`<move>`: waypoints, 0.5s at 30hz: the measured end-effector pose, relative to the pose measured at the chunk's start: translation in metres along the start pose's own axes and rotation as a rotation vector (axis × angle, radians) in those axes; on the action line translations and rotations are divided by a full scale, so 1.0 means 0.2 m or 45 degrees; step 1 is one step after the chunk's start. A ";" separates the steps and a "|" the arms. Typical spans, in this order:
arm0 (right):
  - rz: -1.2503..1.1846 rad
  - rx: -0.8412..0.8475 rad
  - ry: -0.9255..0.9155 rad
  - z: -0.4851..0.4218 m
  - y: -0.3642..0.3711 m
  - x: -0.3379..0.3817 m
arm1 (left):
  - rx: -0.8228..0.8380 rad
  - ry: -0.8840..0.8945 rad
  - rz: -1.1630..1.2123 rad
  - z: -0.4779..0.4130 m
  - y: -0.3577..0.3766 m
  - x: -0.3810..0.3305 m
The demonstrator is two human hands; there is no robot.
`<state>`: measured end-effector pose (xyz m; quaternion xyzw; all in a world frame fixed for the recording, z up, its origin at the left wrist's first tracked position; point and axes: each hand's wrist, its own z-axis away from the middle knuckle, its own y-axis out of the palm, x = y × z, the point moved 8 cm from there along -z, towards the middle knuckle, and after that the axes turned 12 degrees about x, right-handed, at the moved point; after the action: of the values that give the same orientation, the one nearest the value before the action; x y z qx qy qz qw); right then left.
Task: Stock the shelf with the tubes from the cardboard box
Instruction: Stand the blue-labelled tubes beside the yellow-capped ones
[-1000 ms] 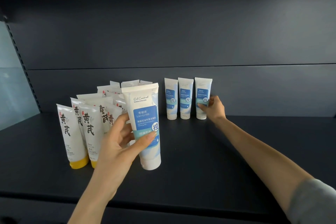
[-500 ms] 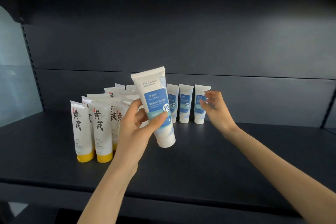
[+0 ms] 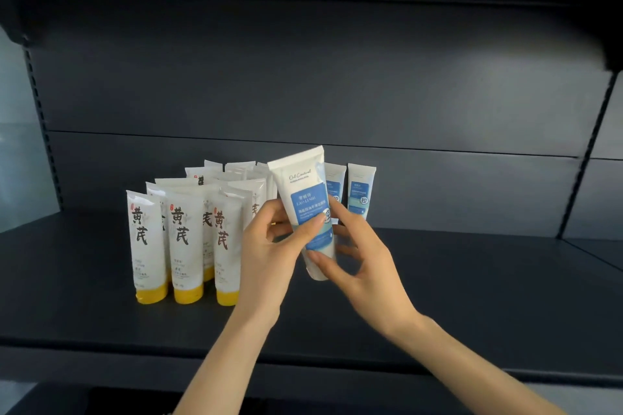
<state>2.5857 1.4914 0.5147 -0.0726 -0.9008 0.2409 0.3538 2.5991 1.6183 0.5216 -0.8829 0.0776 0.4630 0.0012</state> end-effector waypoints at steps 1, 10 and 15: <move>0.014 -0.009 -0.002 0.01 0.00 0.00 | -0.003 -0.002 0.009 0.01 0.00 0.00; -0.012 0.004 0.107 0.05 0.01 -0.03 | -0.008 0.016 -0.153 0.06 0.04 0.03; -0.011 0.039 0.126 0.06 0.07 -0.05 | -0.052 0.025 -0.235 0.10 0.01 0.04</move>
<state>2.5849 1.4968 0.4946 -0.0753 -0.8788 0.2492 0.4000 2.5870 1.6175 0.5042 -0.8907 -0.0136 0.4538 0.0250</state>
